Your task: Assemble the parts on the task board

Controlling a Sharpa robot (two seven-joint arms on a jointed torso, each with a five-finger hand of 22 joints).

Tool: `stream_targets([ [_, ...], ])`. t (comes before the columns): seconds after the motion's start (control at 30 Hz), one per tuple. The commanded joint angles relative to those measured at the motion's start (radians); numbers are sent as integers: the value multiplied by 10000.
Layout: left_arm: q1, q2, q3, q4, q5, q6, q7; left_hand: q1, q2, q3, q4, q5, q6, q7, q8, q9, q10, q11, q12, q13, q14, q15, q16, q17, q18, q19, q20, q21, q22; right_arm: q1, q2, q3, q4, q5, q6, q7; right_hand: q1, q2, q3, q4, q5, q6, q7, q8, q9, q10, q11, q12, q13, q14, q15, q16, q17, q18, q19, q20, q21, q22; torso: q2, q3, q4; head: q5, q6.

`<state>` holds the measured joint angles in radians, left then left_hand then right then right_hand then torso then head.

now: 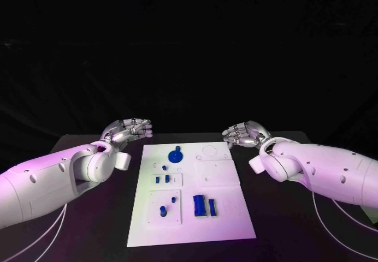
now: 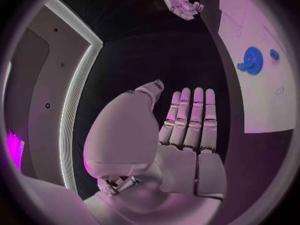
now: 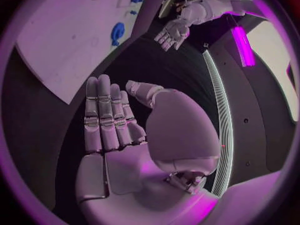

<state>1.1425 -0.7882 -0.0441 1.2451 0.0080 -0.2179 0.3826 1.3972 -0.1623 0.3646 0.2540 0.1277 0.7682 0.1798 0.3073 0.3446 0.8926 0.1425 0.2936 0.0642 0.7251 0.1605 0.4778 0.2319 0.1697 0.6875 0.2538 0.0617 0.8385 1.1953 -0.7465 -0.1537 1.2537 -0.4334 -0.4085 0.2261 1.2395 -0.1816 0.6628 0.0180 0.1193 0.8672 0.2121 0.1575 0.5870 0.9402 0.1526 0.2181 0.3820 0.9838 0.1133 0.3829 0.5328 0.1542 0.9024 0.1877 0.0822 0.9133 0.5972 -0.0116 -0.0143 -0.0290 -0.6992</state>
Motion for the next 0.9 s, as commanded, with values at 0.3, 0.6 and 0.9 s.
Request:
stream_targets([
  [0.3, -183, 760, 20, -1015, 766, -632, 875, -4151, 1623, -3646, -2540, -1277, -7682, -1798, -3073, -3446, -8926, -1425, -2936, -642, -7251, -1605, -4778, -2319, -1697, -6875, -2538, -617, -8385, -48, 905, 65, -1842, 1527, 770, 1456, -3939, 1816, -6628, -180, -1193, -8672, -2121, -1575, -5870, -9402, -1526, -2181, -3820, -9838, -1133, -3829, -5328, -1542, -9024, -1877, -822, -9133, -201, 7, 66, -35, 453],
  [0.6, -332, 624, 104, -157, 596, -1615, 975, -13972, 1623, -3646, -2540, -1277, -7682, -1798, -3073, -3446, -8926, -1425, -2936, -642, -7251, -1605, -4778, -2319, -1697, -6875, -2538, -617, -8385, -324, 661, 354, -858, 2079, -92, 1748, -12395, 1816, -6628, -180, -1193, -8672, -2121, -1575, -5870, -9402, -1526, -2181, -3820, -9838, -1133, -3829, -5328, -1542, -9024, -1877, -822, -9133, -461, 93, 127, 222, 878],
  [0.9, -691, 296, 308, 1904, 187, -3979, 1216, -13972, 1623, -3646, -2540, -1277, -7682, -1798, -3073, -3446, -8926, -1425, -2936, -642, -7251, -1605, -4778, -2319, -1697, -6875, -2538, -617, -8385, -994, 70, 1056, 1529, 3418, -2184, 2455, -12395, 1816, -6628, -180, -1193, -8672, -2121, -1575, -5870, -9402, -1526, -2181, -3820, -9838, -1133, -3829, -5328, -1542, -9024, -1877, -822, -9133, -530, 116, 143, 290, 992],
])
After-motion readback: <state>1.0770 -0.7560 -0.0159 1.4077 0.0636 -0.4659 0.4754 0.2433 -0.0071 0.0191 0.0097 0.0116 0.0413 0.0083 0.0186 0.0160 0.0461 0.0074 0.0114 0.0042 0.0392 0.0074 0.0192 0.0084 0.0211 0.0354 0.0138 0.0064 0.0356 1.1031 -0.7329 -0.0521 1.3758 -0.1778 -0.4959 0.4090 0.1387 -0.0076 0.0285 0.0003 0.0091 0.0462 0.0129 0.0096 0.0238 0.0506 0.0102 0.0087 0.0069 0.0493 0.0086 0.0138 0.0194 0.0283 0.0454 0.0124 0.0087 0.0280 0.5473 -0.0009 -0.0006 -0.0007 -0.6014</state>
